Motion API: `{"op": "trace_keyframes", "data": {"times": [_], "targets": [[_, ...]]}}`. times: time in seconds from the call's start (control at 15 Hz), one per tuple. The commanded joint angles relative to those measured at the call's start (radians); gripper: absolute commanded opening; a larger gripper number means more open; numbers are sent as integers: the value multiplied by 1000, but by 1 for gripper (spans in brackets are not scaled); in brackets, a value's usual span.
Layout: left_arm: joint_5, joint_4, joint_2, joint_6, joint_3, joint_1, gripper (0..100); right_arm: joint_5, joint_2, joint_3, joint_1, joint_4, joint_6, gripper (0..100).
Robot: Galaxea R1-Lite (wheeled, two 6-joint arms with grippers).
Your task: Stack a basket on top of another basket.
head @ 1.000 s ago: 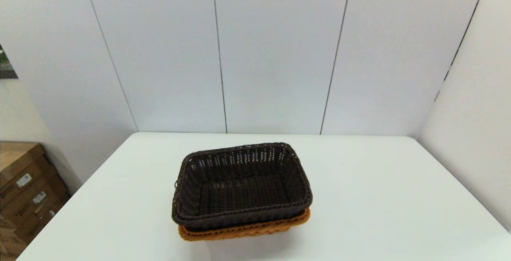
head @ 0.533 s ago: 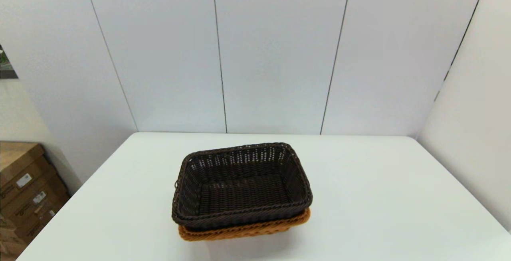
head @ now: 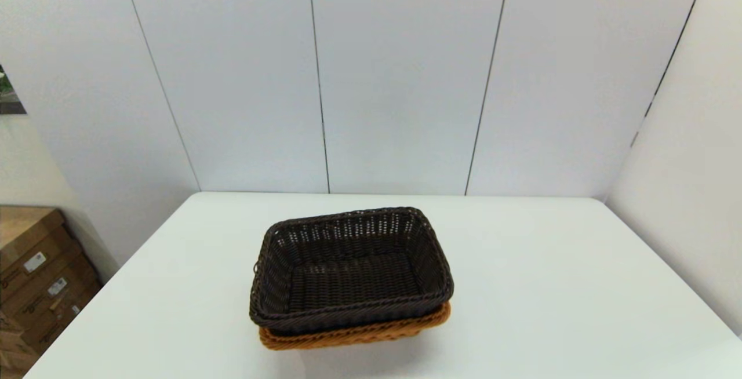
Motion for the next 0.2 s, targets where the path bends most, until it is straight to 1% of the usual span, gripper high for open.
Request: {"op": "trace_keyframes", "data": {"times": [0.07,0.2], "targets": [[0,0,1,1,0,0,100,0,1,0,0,-1,-1,100],[0,0,1,1,0,1,100,0,1,2,0,-1,0,100]]}}
